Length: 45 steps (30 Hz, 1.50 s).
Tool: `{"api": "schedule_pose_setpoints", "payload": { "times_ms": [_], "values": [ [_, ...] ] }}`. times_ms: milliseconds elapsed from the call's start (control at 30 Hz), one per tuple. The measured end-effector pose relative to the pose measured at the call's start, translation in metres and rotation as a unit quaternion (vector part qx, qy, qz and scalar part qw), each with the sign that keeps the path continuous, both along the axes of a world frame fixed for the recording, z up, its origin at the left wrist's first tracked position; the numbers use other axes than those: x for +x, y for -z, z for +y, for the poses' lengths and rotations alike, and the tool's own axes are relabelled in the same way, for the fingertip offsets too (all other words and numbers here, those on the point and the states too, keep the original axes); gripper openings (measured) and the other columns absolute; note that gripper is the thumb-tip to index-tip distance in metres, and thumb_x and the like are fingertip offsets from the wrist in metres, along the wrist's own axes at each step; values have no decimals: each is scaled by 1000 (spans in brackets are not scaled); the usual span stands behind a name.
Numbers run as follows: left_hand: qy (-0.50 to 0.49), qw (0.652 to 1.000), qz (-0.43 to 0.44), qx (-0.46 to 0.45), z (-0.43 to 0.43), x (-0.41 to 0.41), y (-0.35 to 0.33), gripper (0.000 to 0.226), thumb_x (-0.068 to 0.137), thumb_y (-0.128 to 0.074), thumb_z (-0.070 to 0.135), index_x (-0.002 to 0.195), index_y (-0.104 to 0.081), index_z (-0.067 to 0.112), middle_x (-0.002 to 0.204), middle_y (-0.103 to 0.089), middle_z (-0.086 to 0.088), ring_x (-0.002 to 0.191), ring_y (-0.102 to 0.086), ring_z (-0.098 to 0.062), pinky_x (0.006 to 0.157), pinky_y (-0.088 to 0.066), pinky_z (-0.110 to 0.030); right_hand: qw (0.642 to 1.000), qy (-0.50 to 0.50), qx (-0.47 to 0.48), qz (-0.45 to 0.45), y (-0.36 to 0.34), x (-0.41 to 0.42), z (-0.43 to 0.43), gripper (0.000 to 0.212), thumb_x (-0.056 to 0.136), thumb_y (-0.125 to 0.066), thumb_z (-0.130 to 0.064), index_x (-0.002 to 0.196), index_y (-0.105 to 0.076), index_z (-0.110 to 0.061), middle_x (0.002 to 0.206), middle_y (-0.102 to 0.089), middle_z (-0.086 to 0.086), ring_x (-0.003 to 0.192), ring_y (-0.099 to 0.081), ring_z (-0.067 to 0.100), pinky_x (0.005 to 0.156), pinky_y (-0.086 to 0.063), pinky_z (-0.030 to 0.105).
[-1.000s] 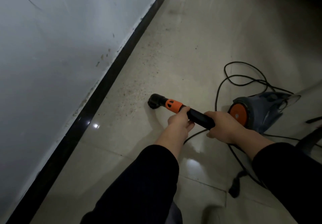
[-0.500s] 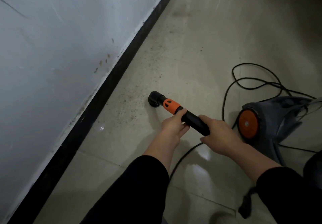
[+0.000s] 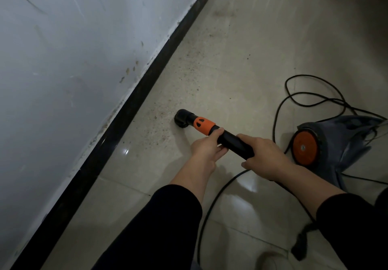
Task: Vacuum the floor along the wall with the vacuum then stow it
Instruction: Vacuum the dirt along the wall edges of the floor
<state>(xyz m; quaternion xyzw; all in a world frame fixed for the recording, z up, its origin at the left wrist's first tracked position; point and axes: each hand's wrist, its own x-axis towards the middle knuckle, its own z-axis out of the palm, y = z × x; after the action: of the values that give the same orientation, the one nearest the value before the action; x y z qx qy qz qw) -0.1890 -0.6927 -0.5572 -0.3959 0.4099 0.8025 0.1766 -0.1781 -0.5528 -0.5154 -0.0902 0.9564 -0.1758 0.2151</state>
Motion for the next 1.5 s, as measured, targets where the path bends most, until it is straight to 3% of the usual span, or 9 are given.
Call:
{"api": "schedule_pose_setpoints", "payload": {
  "times_ms": [467, 633, 867, 1233, 1500],
  "values": [
    [1, 1000, -26, -11, 2, 25, -4, 37, 85, -72, 13, 115, -58, -5, 100, -69, -20, 75, -69, -22, 59, -60, -26, 999, -41, 1, -28, -11, 21, 9, 60, 78, -70, -9, 131, -51, -30, 96, -64, 0, 86, -59, 20, 73, -50, 36],
    [4, 999, -31, -17, 0, 33, -5, 38, 84, -73, 14, 114, -59, -5, 98, -70, -20, 71, -70, -21, 66, -60, -27, 998, -50, -8, -40, -13, 24, 12, 61, 76, -72, -10, 129, -51, -34, 95, -64, -1, 85, -59, 19, 74, -52, 38],
    [-5, 999, -31, -21, -6, 44, -5, 39, 84, -72, 11, 116, -58, -7, 101, -69, -23, 80, -71, -24, 58, -60, -25, 995, -74, -20, -57, -10, 23, 14, 64, 74, -72, -7, 128, -53, -36, 93, -64, -1, 84, -59, 18, 76, -52, 40],
    [-30, 998, -46, -32, -19, 50, -5, 35, 85, -71, 12, 113, -59, -4, 97, -70, -20, 78, -71, -22, 60, -60, -23, 993, -91, -25, -69, -4, 18, 1, 67, 74, -72, -5, 130, -53, -35, 99, -64, -1, 85, -57, 18, 74, -49, 33],
    [-63, 995, -52, -48, -42, 54, -5, 33, 86, -70, 13, 112, -60, -5, 97, -70, -20, 80, -71, -22, 55, -58, -21, 991, -111, -39, -69, 4, 13, -24, 61, 70, -68, -3, 120, -56, -37, 95, -65, 1, 84, -59, 21, 74, -52, 41]
  ]
}}
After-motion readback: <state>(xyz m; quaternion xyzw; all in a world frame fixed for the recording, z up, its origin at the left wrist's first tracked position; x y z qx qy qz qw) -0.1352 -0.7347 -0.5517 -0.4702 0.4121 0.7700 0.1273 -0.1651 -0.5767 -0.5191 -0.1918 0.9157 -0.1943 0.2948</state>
